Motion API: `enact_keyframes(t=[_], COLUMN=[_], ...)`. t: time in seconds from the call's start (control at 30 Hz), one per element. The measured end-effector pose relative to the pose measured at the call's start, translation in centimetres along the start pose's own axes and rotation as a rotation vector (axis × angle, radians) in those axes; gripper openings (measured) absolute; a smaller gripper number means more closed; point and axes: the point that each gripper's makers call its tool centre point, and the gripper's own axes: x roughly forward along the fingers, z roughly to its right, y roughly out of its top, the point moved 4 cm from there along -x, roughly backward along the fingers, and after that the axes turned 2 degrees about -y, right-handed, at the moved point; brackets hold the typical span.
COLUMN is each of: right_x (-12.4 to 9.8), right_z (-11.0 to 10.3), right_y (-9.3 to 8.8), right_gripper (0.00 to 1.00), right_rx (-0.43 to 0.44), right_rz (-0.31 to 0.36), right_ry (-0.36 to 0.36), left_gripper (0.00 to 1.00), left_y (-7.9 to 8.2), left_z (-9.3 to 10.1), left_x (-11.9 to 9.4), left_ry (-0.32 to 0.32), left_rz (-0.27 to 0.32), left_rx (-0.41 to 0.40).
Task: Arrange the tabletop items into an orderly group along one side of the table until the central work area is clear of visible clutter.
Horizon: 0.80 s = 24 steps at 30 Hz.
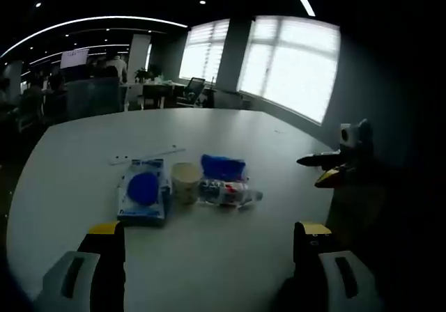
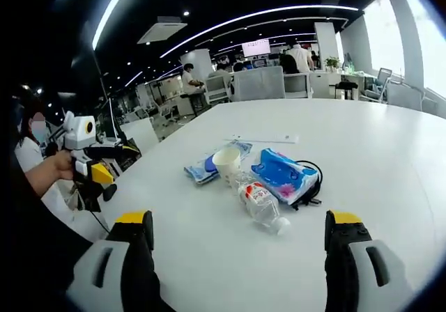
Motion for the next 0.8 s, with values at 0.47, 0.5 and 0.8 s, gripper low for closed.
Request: enact_keyframes(t=[0.47,0.5,0.8], right_x=[0.0,0.0,0.1], right_z=[0.5,0.5,0.3], right_y=[0.3,0.2,0.1], right_gripper=[1.00,1.00,0.99], right_rx=[-0.024,-0.021,-0.028], right_rz=[-0.003,-0.002,-0.008], right_ry=[0.004,0.001,0.005], left_gripper=[1.00,1.00,1.00], left_y=[0.7,0.7,0.8], left_z=[1.3,1.6,2.7], left_x=[0.3,0.2,0.2], left_ry=[0.000,0.000,-0.004], left_rz=[-0.004,-0.004,-0.011], left_rx=[0.008,0.007,0.011])
